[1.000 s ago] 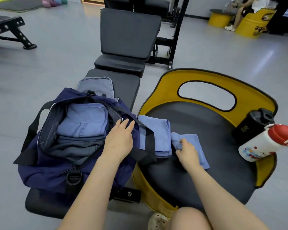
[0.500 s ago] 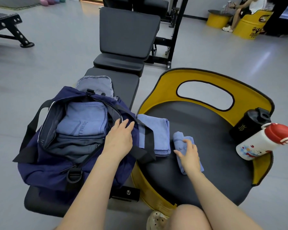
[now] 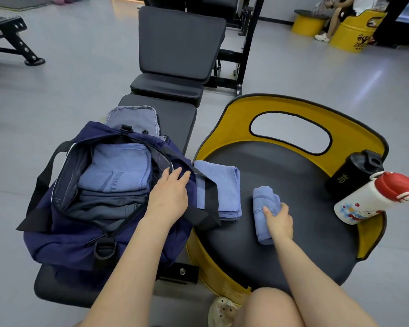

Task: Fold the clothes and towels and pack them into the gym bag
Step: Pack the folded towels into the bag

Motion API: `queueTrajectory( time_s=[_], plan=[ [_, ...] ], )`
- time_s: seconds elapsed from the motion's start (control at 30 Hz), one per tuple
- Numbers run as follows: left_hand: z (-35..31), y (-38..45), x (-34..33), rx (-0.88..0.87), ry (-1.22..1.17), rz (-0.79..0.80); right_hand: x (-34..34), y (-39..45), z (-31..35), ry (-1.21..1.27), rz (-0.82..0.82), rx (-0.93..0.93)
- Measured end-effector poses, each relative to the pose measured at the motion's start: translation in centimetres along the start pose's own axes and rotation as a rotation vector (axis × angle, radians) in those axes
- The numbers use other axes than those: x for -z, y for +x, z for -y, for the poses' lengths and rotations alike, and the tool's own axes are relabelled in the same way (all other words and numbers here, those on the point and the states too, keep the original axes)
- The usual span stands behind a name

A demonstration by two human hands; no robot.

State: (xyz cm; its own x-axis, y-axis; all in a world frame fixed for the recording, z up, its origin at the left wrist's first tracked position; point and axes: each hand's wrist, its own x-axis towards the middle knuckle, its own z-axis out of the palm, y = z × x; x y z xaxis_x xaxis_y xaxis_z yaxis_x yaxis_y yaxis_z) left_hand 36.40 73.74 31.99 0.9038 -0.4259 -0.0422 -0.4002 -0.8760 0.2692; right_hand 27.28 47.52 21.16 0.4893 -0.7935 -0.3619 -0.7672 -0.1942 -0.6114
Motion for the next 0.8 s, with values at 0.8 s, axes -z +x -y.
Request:
queueTrajectory(
  time_s=[0.8],
  plan=[
    [2.6, -1.9, 1.7, -0.039, -0.149, -0.083, 1.7, -7.7, 11.0, 0.217, -0.069, 0.454]
  ],
)
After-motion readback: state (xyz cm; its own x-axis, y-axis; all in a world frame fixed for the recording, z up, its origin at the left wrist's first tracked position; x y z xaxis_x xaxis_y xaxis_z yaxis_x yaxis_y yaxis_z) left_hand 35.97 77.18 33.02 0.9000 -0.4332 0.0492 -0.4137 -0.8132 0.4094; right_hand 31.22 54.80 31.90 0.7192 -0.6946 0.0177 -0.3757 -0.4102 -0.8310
